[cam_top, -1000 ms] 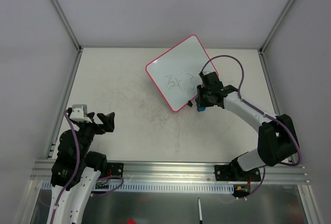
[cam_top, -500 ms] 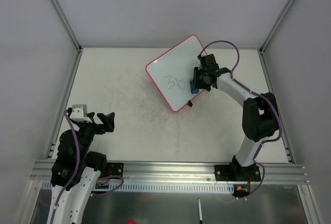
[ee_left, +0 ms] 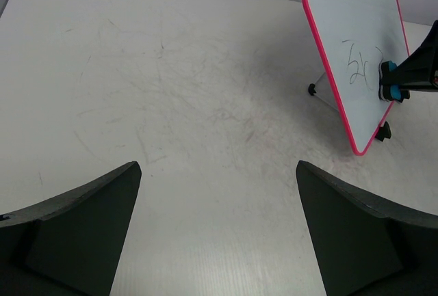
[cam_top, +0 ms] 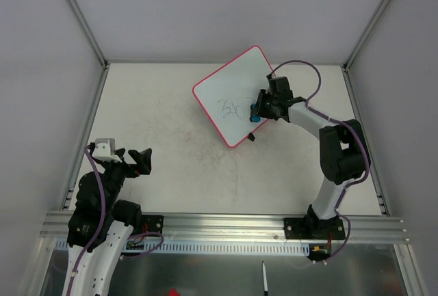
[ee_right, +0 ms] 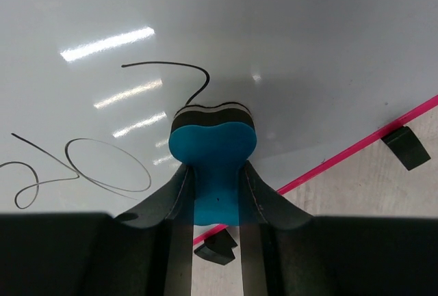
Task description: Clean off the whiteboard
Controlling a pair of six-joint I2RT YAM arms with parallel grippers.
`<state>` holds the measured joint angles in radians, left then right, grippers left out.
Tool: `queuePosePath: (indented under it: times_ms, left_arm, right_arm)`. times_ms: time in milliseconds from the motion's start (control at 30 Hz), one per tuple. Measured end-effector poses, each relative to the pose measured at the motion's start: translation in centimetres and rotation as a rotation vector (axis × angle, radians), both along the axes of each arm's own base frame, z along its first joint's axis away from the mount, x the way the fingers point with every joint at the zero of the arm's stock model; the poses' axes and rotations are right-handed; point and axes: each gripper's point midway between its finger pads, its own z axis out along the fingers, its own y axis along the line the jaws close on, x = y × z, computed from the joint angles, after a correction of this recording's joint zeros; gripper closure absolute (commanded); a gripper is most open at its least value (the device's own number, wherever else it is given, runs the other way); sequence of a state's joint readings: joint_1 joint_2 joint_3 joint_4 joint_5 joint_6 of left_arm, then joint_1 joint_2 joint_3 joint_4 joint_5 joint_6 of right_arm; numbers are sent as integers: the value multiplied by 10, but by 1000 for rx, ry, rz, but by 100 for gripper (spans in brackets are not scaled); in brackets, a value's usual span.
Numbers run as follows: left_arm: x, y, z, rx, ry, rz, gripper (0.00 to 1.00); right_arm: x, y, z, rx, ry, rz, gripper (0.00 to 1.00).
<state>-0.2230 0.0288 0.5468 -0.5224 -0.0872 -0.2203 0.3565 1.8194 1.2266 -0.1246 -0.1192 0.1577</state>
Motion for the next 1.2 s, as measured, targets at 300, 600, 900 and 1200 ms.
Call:
queuePosePath:
  times_ms: [300, 600, 900, 1200]
  left_arm:
    - [0, 0, 0, 0, -2, 0, 1]
    - [-1, 0, 1, -1, -8, -1, 1]
    - [-1, 0, 1, -1, -9, -1, 1]
    - [-1, 0, 1, -1, -9, -1, 1]
  right_arm:
    - [1, 2, -5, 72, -46, -52, 100]
    - [2, -1, -6, 126, -51, -117, 100]
    - [4, -11, -10, 170, -29, -190, 100]
    - [0, -41, -27, 135, 19, -277, 100]
